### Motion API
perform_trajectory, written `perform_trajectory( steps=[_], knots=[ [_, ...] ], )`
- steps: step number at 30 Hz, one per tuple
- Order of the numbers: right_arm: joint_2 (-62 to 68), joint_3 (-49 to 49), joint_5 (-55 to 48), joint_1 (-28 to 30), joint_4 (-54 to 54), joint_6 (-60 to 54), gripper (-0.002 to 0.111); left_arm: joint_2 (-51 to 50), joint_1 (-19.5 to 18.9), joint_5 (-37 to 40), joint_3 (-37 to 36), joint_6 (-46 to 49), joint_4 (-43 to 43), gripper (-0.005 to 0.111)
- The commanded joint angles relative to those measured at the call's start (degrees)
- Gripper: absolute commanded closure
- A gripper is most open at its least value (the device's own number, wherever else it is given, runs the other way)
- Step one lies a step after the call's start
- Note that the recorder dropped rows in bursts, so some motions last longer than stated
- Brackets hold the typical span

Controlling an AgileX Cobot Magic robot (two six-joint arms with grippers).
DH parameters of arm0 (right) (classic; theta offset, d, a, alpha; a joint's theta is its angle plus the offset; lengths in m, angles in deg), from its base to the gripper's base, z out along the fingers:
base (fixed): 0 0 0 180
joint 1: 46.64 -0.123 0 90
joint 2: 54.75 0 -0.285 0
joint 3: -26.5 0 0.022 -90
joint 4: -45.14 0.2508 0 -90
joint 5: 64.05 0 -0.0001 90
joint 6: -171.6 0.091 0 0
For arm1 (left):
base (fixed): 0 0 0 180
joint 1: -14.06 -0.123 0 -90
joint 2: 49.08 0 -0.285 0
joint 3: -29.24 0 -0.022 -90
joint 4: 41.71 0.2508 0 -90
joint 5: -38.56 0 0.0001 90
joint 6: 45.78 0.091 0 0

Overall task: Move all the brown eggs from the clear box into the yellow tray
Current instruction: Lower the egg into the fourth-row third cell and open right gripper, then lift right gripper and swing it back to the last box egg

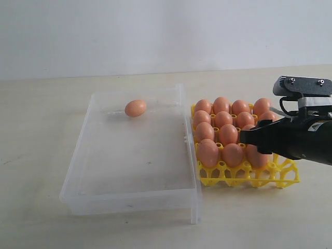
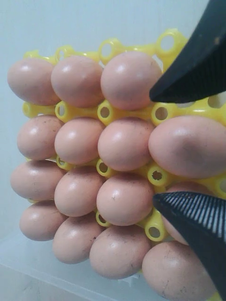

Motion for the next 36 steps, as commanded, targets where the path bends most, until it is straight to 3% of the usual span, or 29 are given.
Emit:
perform_trajectory(
  steps=[1, 8, 21, 30, 35, 36],
  knots=[
    [0.28, 0.17, 1.01, 0.34, -0.4, 0.15, 0.053, -0.04, 0.34, -0.52, 0.23, -0.27, -0.14, 0.107],
    [0.28, 0.06, 0.15, 0.34, -0.4, 0.99, 0.053, -0.04, 0.34, -0.52, 0.23, -0.27, -0.14, 0.107],
    [2.26, -12.34, -16.63, -0.04, -2.92, 0.99, 0.059, -0.04, 0.34, -0.52, 0.23, -0.27, -0.14, 0.107],
    [10.76, -26.45, -30.16, -8.37, -3.48, -2.0, 0.06, -0.04, 0.34, -0.52, 0.23, -0.27, -0.14, 0.107],
    [21.96, -50.13, -51.37, -10.72, -1.88, -7.48, 0.088, -0.04, 0.34, -0.52, 0.23, -0.27, -0.14, 0.107],
    [23.99, -53.53, -52.97, -10.72, -2.11, -7.48, 0.089, -0.04, 0.34, -0.52, 0.23, -0.27, -0.14, 0.107]
  ],
)
